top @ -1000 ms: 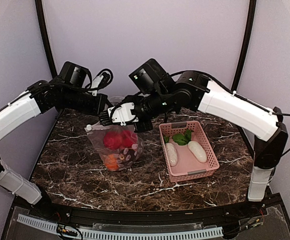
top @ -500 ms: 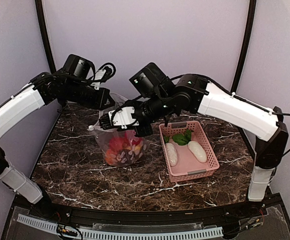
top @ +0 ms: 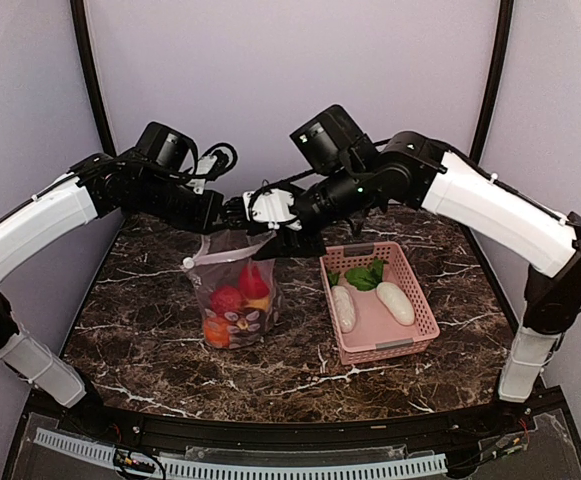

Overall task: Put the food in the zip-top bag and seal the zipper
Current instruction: Adjust the zipper food storage bag at the center of the board, then pick up the fake vegetable from the bin.

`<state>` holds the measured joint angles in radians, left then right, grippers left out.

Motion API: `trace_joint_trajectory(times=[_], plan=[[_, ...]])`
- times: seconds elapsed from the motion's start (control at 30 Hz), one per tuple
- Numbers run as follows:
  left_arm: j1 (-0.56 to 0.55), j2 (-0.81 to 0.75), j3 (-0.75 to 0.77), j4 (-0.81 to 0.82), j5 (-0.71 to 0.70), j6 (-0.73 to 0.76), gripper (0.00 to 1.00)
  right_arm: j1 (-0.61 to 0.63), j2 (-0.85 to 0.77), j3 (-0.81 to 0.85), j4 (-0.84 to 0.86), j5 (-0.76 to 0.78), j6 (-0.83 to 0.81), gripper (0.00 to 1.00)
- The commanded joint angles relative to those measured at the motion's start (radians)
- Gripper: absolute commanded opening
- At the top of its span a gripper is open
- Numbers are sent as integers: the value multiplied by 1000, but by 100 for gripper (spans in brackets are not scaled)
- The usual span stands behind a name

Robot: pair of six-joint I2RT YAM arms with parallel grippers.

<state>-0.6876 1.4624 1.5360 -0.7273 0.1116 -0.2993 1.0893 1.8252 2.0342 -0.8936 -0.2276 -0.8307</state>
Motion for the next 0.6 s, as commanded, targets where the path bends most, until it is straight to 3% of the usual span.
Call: trace_joint_trajectory(times=[0.0, 0.1, 0.33, 0.47, 0.57], plan=[[-2, -4, 28, -3, 7, 1, 1, -129, -123, 4, -51, -189, 75, 39], [-3, -3, 23, 2, 17, -3, 1, -249, -189, -63, -64, -347, 95, 42], [-3, -8, 44, 10, 38, -1, 1, -545, -324, -335, -19, -496, 152, 44], [-3, -8, 72, 13, 47, 0, 1, -682, -325, -465, 8, -512, 196, 43], [-3, -16, 67, 25, 60, -6, 1, -722, -300, -583, 53, -435, 237, 42]])
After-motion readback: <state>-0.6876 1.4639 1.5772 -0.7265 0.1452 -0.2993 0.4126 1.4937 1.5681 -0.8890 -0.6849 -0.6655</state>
